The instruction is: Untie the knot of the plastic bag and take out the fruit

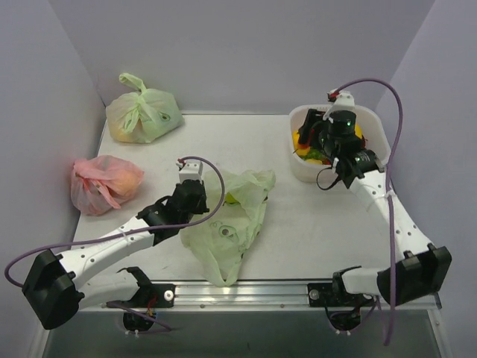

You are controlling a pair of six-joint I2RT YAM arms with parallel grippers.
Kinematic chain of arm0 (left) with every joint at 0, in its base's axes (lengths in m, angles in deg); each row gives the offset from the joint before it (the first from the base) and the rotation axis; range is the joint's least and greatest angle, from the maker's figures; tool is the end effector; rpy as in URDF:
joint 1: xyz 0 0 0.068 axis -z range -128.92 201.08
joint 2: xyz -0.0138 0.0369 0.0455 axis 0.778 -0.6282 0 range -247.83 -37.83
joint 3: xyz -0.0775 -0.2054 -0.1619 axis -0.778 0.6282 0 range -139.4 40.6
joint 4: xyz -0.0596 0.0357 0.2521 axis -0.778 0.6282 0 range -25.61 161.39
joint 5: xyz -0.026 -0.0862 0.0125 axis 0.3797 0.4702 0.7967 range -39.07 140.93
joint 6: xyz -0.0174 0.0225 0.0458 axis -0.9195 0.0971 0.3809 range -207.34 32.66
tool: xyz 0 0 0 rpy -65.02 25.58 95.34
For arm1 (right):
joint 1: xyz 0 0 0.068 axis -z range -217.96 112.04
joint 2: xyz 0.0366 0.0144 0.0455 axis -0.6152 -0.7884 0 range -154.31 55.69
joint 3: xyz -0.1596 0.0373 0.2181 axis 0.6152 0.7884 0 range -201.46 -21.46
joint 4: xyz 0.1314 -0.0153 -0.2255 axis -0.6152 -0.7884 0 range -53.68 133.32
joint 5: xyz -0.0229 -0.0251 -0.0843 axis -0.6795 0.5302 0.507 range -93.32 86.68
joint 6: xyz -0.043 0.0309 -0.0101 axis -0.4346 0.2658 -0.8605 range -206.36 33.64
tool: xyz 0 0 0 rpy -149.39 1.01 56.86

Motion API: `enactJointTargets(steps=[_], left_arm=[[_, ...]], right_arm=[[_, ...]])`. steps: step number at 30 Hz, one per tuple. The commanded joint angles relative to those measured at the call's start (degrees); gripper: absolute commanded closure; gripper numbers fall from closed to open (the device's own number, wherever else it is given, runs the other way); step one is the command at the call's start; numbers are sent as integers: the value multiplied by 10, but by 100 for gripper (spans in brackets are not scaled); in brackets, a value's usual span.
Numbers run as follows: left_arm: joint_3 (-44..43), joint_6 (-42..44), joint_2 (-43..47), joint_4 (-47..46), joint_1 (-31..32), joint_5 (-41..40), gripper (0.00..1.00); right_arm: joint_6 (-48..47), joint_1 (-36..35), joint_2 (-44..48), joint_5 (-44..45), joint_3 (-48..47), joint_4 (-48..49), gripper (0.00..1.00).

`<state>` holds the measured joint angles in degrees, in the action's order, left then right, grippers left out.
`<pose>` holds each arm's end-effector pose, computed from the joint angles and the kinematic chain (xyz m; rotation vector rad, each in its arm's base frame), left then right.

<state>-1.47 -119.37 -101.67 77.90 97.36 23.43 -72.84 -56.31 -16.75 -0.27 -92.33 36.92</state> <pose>0.1776 -0.1618 0.2543 -0.0034 2.1221 -0.2884 0.2810 0.0911 0.4033 -0.0328 1.7229 0.3673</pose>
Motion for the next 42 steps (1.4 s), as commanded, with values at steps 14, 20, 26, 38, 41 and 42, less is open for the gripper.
enactJointTargets(steps=[14, 20, 26, 38, 41, 42], left_arm=[[11, 29, 35, -10, -5, 83, 100], [5, 28, 32, -5, -5, 91, 100], [-8, 13, 34, 9, -6, 83, 100], [-27, -9, 20, 17, -5, 84, 100], [-28, -7, 17, 21, -4, 82, 100], [-28, -7, 17, 23, -4, 80, 100]], right_arm=[[71, 101, -154, 146, -49, 7, 11], [53, 65, -64, 60, -3, -5, 12], [77, -47, 40, -26, 80, -6, 20], [108, -318, 43, -32, 205, 107, 26], [40, -333, 6, -5, 182, 90, 19], [22, -333, -4, 3, 173, 83, 16]])
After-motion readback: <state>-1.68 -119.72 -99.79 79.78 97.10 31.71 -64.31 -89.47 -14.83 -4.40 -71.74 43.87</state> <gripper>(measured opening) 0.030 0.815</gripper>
